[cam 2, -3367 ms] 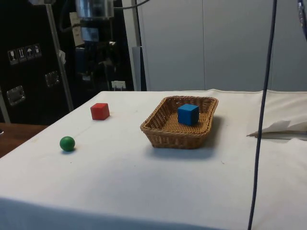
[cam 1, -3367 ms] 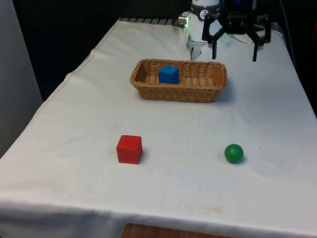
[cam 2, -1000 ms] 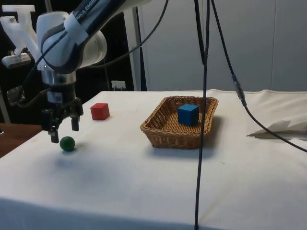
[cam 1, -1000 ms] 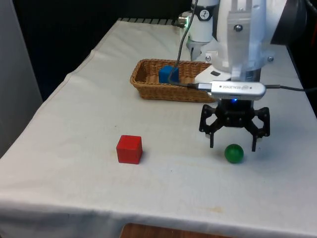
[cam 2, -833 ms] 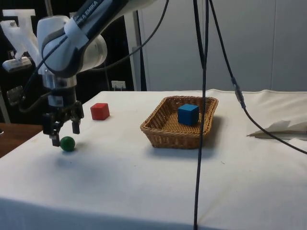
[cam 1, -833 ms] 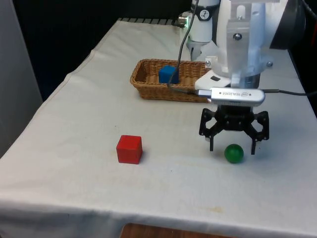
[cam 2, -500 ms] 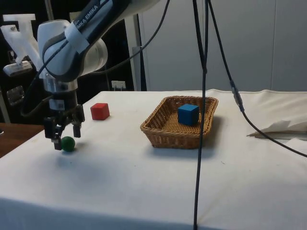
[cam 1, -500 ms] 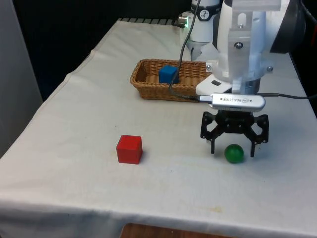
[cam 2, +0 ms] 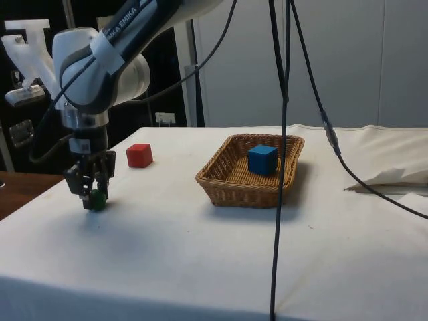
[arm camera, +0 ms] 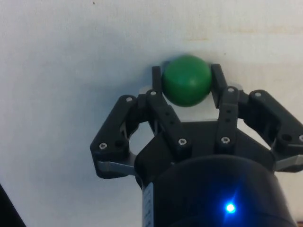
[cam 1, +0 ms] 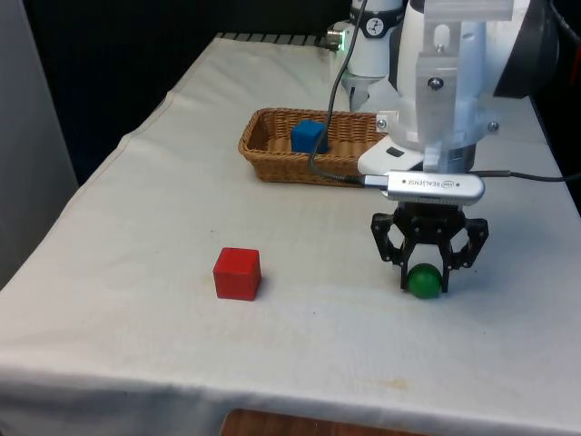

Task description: Place all non-red objects into the basket.

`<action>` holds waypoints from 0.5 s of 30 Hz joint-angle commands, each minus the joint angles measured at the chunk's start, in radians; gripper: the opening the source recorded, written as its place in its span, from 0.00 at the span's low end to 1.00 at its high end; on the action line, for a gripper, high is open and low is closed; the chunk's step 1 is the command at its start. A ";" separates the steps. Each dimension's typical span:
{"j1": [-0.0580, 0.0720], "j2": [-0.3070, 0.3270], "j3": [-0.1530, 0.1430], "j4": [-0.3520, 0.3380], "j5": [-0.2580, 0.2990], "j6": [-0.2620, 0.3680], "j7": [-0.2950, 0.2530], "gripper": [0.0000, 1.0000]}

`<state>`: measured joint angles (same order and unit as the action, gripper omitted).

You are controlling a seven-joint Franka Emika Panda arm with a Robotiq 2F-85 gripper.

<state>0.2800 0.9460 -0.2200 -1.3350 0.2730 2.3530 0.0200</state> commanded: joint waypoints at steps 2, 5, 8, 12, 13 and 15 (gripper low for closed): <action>-0.003 0.001 0.004 0.001 0.003 0.000 -0.003 0.00; 0.003 -0.026 -0.004 -0.017 -0.003 -0.009 -0.007 0.00; 0.007 -0.042 -0.008 -0.030 -0.005 -0.014 -0.012 0.00; 0.017 -0.086 -0.016 -0.074 -0.014 -0.016 -0.024 0.00; 0.019 -0.095 -0.017 -0.085 -0.017 -0.015 -0.026 0.00; 0.022 -0.118 -0.017 -0.107 -0.026 -0.017 -0.028 0.00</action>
<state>0.2930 0.8580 -0.2320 -1.4060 0.2560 2.3250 -0.0060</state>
